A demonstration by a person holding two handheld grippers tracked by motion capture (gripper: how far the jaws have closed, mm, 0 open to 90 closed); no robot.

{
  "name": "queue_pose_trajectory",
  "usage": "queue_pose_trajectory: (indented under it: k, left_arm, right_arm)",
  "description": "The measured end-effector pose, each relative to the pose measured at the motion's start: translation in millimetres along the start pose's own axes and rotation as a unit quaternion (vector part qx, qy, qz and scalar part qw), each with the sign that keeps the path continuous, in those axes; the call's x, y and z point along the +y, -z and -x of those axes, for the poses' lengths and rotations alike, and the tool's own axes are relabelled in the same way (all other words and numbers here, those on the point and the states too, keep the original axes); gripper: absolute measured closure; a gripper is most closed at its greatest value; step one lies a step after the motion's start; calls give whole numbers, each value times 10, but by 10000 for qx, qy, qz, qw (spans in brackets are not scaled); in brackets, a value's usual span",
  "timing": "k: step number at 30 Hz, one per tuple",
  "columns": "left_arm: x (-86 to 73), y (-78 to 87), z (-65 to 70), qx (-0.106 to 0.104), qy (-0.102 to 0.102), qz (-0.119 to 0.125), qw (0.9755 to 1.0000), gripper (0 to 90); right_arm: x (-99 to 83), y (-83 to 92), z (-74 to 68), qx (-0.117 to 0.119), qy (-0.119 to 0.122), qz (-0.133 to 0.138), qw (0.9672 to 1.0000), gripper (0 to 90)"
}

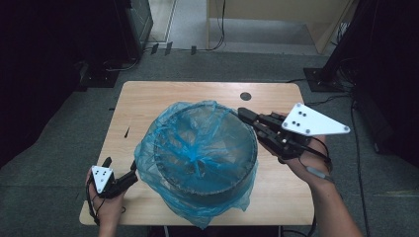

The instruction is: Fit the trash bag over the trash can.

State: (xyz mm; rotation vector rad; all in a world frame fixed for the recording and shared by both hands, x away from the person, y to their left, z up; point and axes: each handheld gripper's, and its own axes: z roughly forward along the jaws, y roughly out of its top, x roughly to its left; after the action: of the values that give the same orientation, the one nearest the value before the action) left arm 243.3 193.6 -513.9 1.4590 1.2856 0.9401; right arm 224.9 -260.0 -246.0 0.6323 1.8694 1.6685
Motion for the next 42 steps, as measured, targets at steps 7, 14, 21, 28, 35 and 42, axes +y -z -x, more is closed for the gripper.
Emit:
queue_pose_trajectory:
  k: [7,14,21,28,35,42]
  left_arm:
    - [0,1,2,12,-13,2,10000,95]
    - [-1,2,1,8,-10,5,10000,95]
    - [-1,2,0,17,3,6,10000,95]
    - [-1,1,6,25,8,-1,10000,95]
    - [-1,2,6,26,-4,-1,10000,95]
    - [-1,2,9,30,-3,2,10000,95]
  right_arm:
    - [-110,154,-62,-1275,-240,609,9897,900]
    - [-195,236,-104,-2251,-238,924,9697,900]
    - [-364,341,-61,-2864,-77,1346,9486,900]
    - [-536,419,11,-3117,-54,1445,9391,900]
    - [-725,469,59,-3257,-94,1340,9359,900]
    - [-930,522,115,-3388,-162,1214,9329,900]
